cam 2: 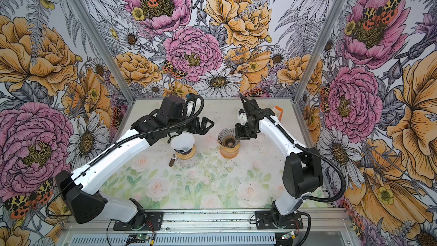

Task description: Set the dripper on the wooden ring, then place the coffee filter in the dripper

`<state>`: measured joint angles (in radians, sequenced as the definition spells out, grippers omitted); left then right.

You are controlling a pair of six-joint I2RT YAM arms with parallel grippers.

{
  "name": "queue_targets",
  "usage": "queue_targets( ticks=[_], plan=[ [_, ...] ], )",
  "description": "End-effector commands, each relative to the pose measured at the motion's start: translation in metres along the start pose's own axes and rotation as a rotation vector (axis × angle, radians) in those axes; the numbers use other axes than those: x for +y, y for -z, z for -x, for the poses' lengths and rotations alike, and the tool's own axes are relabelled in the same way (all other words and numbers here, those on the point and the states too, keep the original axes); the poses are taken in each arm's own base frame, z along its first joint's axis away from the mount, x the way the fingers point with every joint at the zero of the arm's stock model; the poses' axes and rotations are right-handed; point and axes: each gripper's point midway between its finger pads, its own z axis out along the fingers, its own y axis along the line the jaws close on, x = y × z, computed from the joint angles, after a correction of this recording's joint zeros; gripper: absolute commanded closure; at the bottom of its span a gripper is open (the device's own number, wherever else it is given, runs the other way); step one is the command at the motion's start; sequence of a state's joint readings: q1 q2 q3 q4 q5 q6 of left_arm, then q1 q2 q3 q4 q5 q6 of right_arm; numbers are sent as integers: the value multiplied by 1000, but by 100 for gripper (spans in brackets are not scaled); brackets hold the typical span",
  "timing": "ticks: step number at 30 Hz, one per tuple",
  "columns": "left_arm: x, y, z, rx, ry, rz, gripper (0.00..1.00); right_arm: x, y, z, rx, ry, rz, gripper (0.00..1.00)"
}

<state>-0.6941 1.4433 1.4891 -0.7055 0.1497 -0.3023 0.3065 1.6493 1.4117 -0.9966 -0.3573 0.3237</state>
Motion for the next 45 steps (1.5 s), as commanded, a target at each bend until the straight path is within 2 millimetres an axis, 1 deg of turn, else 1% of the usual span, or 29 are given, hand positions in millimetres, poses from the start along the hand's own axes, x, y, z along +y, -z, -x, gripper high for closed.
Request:
queue_targets(
  ticks=[1,6,10,14,17,22,25,28,30,32,35,40,42,45],
  plan=[
    [-8,1,11,-31,17,-11,1,1,2,3,-29,8,2,84],
    [-10,-6,7,-15,24,-12,2,6,16,9,-75,18,3,73],
    [-12,-14,5,-1,-3,17,3,10,34,15,-131,24,-4,63],
    [-20,-25,3,18,-5,6,5,7,55,19,-196,27,-42,61],
    [-23,-35,-1,41,-1,7,7,1,62,17,-215,22,-81,61],
    [-24,-54,-12,84,22,26,14,-3,55,11,-192,6,-88,64],
    [-21,-64,-19,111,45,34,19,-7,50,8,-179,-3,-99,65],
    [-19,-72,-25,133,53,44,26,-7,48,8,-175,-8,-104,66],
    [-15,-77,-30,150,63,54,27,-8,45,7,-169,-13,-106,67],
    [-14,-81,-33,157,69,57,30,-6,41,7,-163,-14,-102,68],
    [-12,-86,-36,170,78,63,32,-4,36,5,-157,-13,-95,68],
    [-7,-93,-42,188,92,80,35,0,32,6,-168,-15,-69,69],
    [-5,-96,-45,198,98,83,36,1,30,6,-167,-17,-64,70],
    [-3,-101,-48,209,110,83,40,-2,25,6,-156,-27,-73,74]
  ],
)
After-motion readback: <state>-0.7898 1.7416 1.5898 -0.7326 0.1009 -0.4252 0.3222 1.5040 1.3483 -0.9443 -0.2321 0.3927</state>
